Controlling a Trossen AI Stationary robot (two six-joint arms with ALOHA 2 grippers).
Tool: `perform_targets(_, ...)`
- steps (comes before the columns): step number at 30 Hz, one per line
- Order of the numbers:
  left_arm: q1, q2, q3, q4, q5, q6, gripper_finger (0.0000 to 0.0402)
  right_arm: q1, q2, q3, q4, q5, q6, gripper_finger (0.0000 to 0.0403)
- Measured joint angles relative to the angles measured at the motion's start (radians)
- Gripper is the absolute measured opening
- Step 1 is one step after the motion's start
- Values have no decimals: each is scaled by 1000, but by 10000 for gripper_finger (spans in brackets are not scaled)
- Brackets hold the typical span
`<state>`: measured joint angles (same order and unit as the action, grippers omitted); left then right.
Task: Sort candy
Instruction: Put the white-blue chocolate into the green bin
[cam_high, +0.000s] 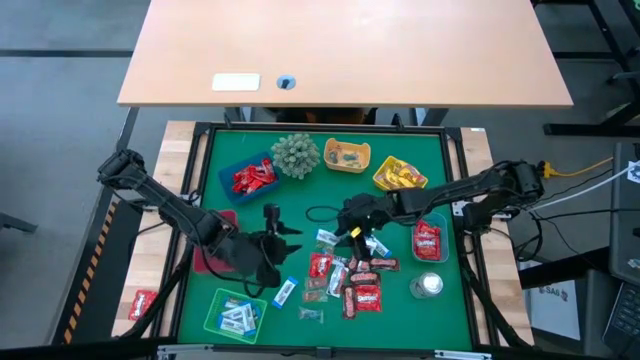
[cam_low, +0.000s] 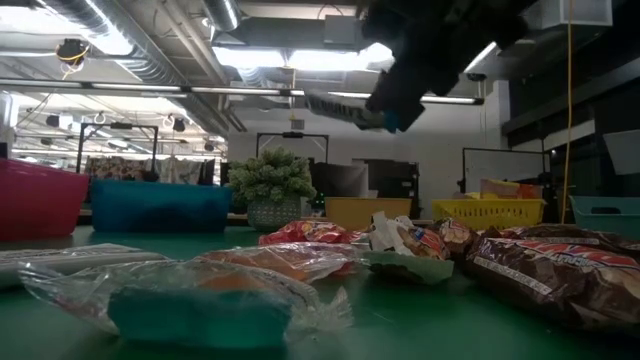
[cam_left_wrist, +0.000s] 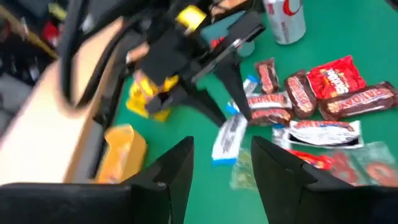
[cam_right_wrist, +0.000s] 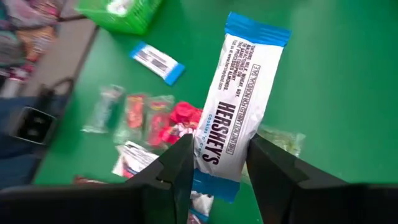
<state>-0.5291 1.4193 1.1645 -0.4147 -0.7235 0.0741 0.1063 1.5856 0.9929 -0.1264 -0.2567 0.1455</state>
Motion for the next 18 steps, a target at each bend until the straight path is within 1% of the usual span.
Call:
perform_targets(2, 21, 0, 0, 45, 30, 87, 147, -25, 0, 19, 3, -76, 5, 136)
perform_targets(4, 39, 0, 0, 64, 72, 136, 147, -45, 0, 43, 6, -144, 5, 136)
perform_targets(7, 63, 0, 0, 67, 136, 146, 147, -66, 0, 89, 3, -240, 7, 136)
perform_targets(9, 73, 0, 0, 67, 151, 147, 147, -73, 0, 122, 9, -294, 7, 136)
perform_targets(15, 90, 0, 0, 72, 157, 147, 147, -74, 0, 184, 7, -360, 7, 136)
perform_targets(18, 97, 0, 0, 72, 165, 148, 147, -74, 0, 198, 7, -365, 7, 136)
